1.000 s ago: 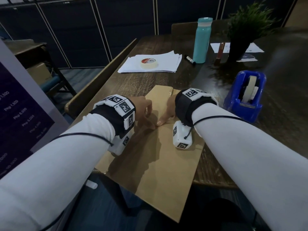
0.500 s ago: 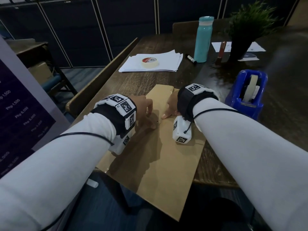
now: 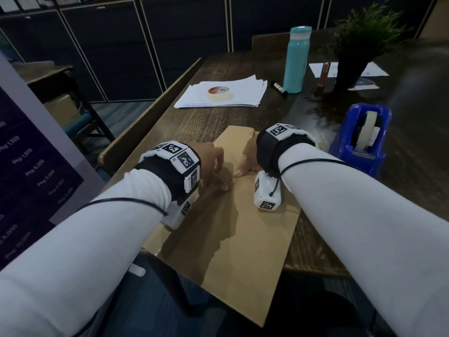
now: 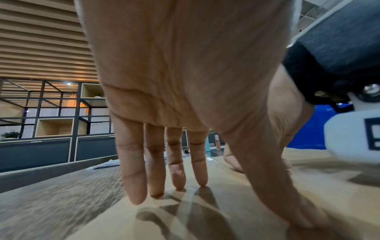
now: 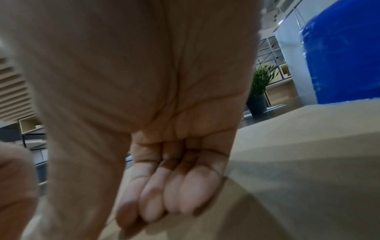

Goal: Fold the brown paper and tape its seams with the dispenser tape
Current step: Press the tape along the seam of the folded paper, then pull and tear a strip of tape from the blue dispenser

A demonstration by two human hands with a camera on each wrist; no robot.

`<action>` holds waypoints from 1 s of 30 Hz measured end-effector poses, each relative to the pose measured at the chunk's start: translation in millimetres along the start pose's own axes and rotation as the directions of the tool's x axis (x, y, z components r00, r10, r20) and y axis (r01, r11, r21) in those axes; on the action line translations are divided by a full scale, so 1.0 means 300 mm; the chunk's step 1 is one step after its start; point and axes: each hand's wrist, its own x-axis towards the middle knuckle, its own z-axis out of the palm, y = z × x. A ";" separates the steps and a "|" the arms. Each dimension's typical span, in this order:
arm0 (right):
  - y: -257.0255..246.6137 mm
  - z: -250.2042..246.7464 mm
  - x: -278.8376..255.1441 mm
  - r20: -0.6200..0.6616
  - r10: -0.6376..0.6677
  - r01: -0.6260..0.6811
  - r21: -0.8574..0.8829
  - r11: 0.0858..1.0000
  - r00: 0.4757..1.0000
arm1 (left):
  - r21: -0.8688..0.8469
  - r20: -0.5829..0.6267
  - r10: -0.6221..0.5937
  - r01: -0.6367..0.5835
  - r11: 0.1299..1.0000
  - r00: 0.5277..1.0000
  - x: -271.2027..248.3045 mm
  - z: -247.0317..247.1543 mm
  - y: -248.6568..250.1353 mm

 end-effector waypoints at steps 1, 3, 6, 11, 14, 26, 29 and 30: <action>0.006 0.000 0.008 0.005 0.001 -0.001 0.008 1.000 1.000 | -0.001 0.001 0.000 0.000 1.000 1.000 0.000 0.000 0.001; 0.007 -0.001 -0.023 0.024 0.007 -0.008 0.022 1.000 1.000 | -0.012 0.009 0.000 0.000 1.000 1.000 -0.004 -0.004 0.003; 0.004 0.013 -0.107 0.071 0.007 -0.025 0.258 0.966 0.997 | -0.005 0.013 0.002 -0.002 1.000 1.000 -0.010 -0.007 0.002; -0.004 0.041 -0.194 0.014 -0.001 -0.008 0.577 0.816 1.000 | 0.038 0.009 -0.014 0.013 0.999 1.000 -0.016 0.002 0.011; -0.002 0.045 -0.272 -0.091 -0.062 0.100 0.519 0.849 0.994 | 0.036 0.068 -0.013 0.011 0.999 0.998 -0.026 -0.007 0.012; 0.175 0.001 -0.526 -0.452 -0.005 0.075 0.138 0.988 0.892 | -0.005 0.136 -0.046 0.047 0.999 0.990 -0.070 -0.051 -0.010; 0.236 -0.021 -0.554 -0.496 0.039 0.031 0.132 0.991 0.867 | 0.009 0.064 -0.014 0.014 1.000 0.998 -0.095 -0.075 0.032; 0.259 -0.027 -0.557 -0.522 0.053 0.012 0.121 0.993 0.851 | -0.008 0.015 0.022 -0.022 1.000 1.000 -0.103 -0.086 0.052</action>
